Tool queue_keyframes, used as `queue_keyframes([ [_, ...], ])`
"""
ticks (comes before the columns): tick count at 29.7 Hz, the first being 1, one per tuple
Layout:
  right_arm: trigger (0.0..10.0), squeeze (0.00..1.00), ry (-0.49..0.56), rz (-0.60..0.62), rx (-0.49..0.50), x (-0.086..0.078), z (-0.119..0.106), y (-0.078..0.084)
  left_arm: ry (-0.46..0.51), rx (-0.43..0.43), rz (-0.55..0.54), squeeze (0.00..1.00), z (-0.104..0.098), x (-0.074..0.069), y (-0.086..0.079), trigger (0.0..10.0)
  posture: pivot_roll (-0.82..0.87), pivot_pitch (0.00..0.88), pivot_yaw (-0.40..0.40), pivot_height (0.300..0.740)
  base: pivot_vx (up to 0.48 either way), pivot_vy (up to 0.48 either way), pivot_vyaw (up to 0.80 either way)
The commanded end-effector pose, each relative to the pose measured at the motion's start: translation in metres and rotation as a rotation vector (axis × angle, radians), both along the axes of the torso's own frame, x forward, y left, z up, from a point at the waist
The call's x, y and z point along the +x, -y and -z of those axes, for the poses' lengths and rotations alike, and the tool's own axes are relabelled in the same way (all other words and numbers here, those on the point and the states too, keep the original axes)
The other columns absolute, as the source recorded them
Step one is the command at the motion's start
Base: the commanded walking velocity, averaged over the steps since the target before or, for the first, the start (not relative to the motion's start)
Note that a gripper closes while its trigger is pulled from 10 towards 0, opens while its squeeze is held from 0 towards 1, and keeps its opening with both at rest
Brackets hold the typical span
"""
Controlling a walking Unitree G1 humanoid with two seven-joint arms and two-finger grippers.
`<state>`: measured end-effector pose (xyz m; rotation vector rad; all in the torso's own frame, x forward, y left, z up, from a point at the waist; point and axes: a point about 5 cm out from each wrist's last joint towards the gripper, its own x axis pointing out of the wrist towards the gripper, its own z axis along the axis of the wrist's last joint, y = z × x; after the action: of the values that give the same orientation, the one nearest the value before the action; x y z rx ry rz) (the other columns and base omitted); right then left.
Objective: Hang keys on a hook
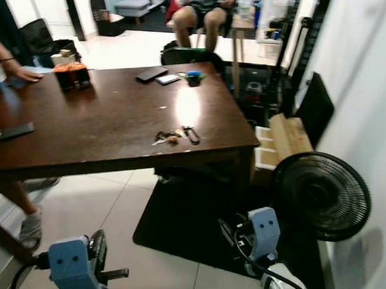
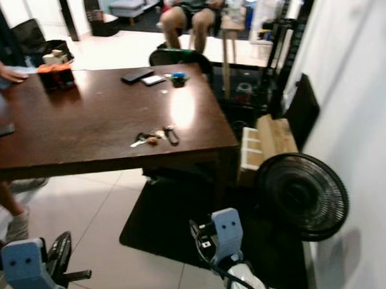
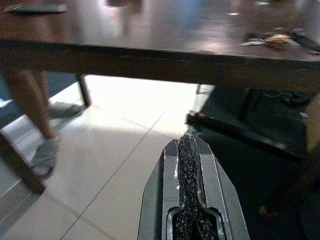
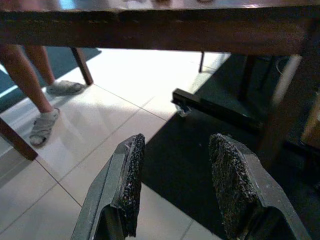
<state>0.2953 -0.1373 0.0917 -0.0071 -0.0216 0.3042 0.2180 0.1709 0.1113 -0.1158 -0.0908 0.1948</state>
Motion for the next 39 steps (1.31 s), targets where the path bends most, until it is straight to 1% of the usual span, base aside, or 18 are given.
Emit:
queue_keyframes([
  [1, 10.0, 0.0, -0.016, 0.017, -0.013, -0.002, 0.005, 0.006, -0.031, -0.001, 0.002, 0.0, 0.005, -0.003, 0.0, 10.0, -0.06, 0.074, 0.099, 0.74, 0.0, 0.0, 0.0],
  [7, 10.0, 0.0, 0.008, 0.035, -0.017, 0.007, -0.003, 0.011, -0.01, 0.028, -0.001, 0.0, -0.002, 0.003, -0.002, 10.0, -0.06, 0.077, 0.099, 0.74, 0.0, 0.0, 0.0],
  [9, 10.0, 0.0, 0.008, 0.035, -0.017, 0.007, -0.003, 0.011, -0.01, 0.028, -0.001, 0.0, -0.002, 0.003, -0.002, 10.0, -0.06, 0.077, 0.099, 0.74, 0.0, 0.0, 0.0],
  [13, 10.0, 0.0, 0.009, 0.028, -0.02, 0.007, -0.003, 0.01, 0.021, 0.024, 0.01, 0.0, -0.009, 0.006, 0.0, 10.0, -0.06, 0.079, 0.096, 0.74, 0.0, 0.0, 0.0],
  [20, 10.0, 0.0, 0.009, 0.022, -0.021, 0.006, -0.002, 0.008, 0.046, 0.006, 0.029, 0.0, -0.013, 0.006, 0.002, 10.0, -0.06, 0.079, 0.096, 0.74, 0.0, 0.0, 0.0],
  [28, 10.0, 0.0, 0.003, 0.025, -0.023, 0.005, 0.0, 0.008, 0.052, -0.009, 0.041, 0.0, -0.015, 0.007, 0.002, 10.0, -0.06, 0.079, 0.096, 0.74, 0.295, 0.0, 0.0],
  [39, 10.0, 0.0, 0.0, 0.026, -0.026, 0.003, 0.002, 0.009, 0.047, -0.008, 0.045, 0.0, -0.014, 0.006, 0.002, 10.0, -0.06, 0.064, 0.099, 0.74, 0.314, 0.0, 0.0],
])
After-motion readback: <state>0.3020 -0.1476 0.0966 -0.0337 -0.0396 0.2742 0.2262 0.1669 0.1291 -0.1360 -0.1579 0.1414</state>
